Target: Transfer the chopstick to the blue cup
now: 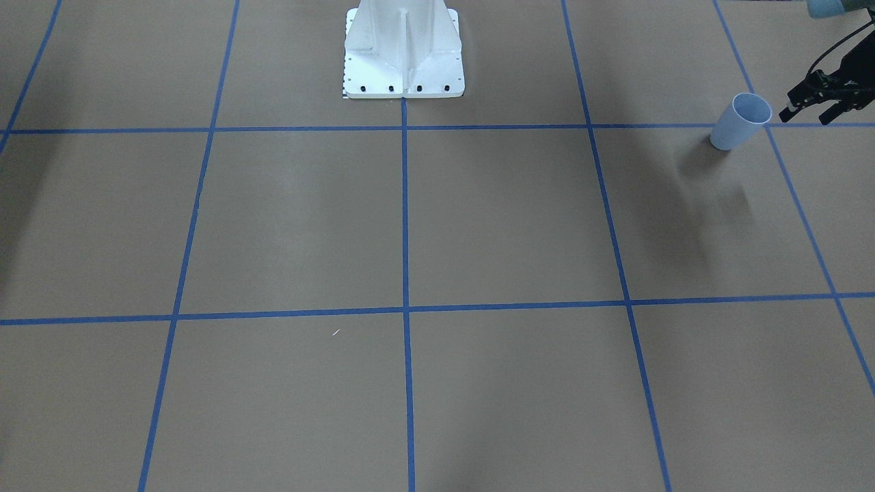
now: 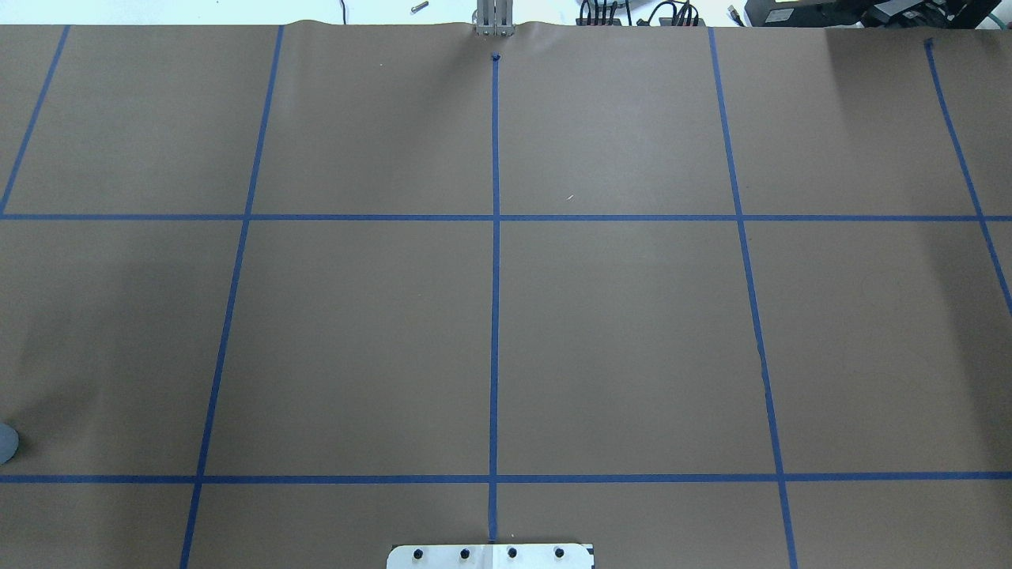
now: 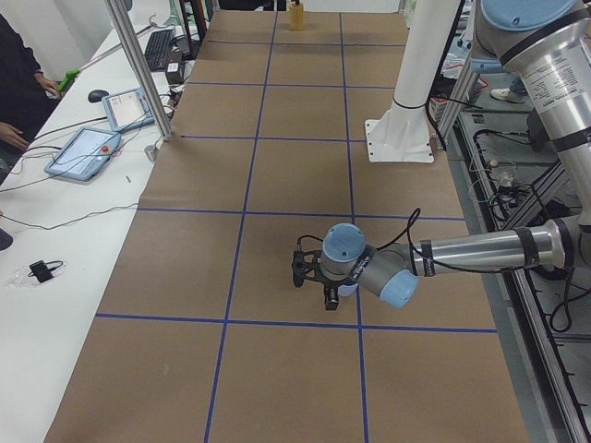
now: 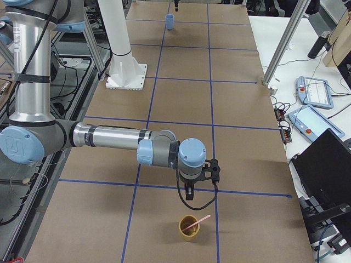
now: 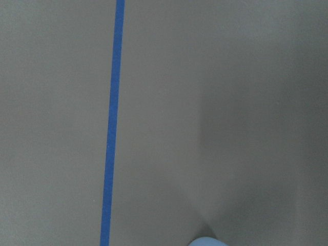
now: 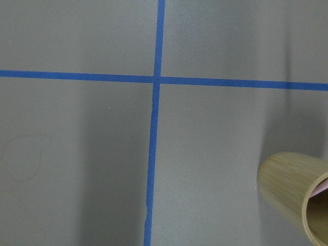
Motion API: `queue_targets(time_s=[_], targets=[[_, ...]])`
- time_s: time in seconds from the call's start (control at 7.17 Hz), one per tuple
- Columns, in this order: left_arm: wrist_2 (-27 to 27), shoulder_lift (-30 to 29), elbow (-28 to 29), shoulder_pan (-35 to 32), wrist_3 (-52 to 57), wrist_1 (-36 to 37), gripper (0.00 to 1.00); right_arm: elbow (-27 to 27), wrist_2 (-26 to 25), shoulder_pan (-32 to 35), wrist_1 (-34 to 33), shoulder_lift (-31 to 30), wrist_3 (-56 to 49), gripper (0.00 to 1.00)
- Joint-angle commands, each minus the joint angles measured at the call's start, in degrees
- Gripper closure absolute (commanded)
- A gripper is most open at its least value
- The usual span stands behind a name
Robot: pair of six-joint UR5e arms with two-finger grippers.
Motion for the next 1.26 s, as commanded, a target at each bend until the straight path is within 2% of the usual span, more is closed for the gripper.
queue_targets(time_s=[0.0,0.98,1.12], targets=[[-0.38,1.46,0.17,3.28,-0.16,-1.85,0.02,0.14,0.00,0.00,0.00,0.27,0.05,0.00],[-0.47,0.59,1.83,9.00,-0.16,-1.59,0.05,-0.21,1.31,-0.09,-0.26,0.28,0.14,0.00],[-0.47,0.49,2.01,9.00,-0.07,-1.59,0.21,-0.21,1.31,-0.09,-0.18,0.28,0.05,0.00]])
